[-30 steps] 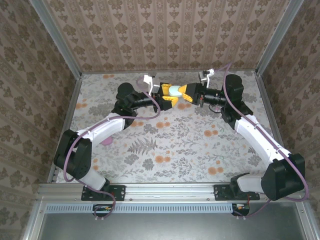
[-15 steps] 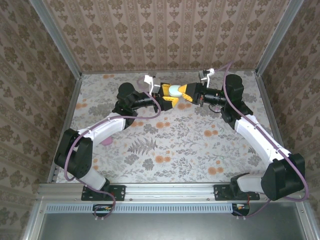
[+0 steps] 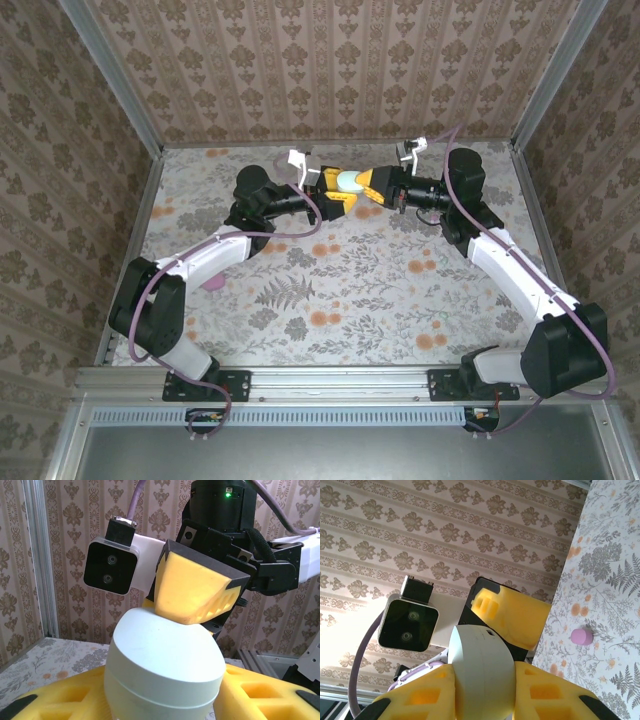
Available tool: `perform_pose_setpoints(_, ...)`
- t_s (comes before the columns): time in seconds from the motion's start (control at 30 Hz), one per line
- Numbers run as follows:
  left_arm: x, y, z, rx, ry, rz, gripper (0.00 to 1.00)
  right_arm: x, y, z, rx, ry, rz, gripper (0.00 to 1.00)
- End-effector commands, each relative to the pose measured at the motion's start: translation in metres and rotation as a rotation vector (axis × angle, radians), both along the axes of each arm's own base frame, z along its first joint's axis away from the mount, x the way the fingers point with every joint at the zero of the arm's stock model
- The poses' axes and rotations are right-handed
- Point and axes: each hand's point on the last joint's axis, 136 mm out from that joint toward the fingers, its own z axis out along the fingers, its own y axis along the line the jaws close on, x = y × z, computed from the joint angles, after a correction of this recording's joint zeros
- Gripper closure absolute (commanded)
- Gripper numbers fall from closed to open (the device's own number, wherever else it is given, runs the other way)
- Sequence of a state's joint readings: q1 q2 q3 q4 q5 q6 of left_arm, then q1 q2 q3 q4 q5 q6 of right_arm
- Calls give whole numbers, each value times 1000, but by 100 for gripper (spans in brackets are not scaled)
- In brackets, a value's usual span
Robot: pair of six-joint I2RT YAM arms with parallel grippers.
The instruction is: Insert wireless bluetooth earbuds into charging case
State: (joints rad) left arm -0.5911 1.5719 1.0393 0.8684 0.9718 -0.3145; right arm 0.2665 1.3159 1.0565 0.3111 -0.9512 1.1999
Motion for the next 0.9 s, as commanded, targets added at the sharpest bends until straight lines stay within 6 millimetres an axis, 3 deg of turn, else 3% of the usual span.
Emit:
perform_pose_setpoints(0.0, -2, 1, 16, -32, -45, -15, 51, -3, 3, 0, -5, -35, 25, 85)
perform_pose_setpoints(0.4, -1, 2, 15, -29, -44, -12, 67, -4, 3, -2, -14, -28, 23, 83)
perform_pose_setpoints(0.67, 0, 2, 13, -27, -43, -4, 71, -6, -3, 0, -57, -34, -15, 63)
perform_pose_setpoints(0.73, 0, 2, 12, -27, -42, -3, 72, -7, -4, 2, -63, -44, -20, 63)
perform_pose_setpoints(0.8, 0, 2, 12, -26, -41, -5, 71, -7, -6, 2, -67, -40, -29, 54)
perform_pose_setpoints(0.87, 0, 2, 12, -26, -40, -2, 72, -6, -8, 3, -68, -40, -35, 53)
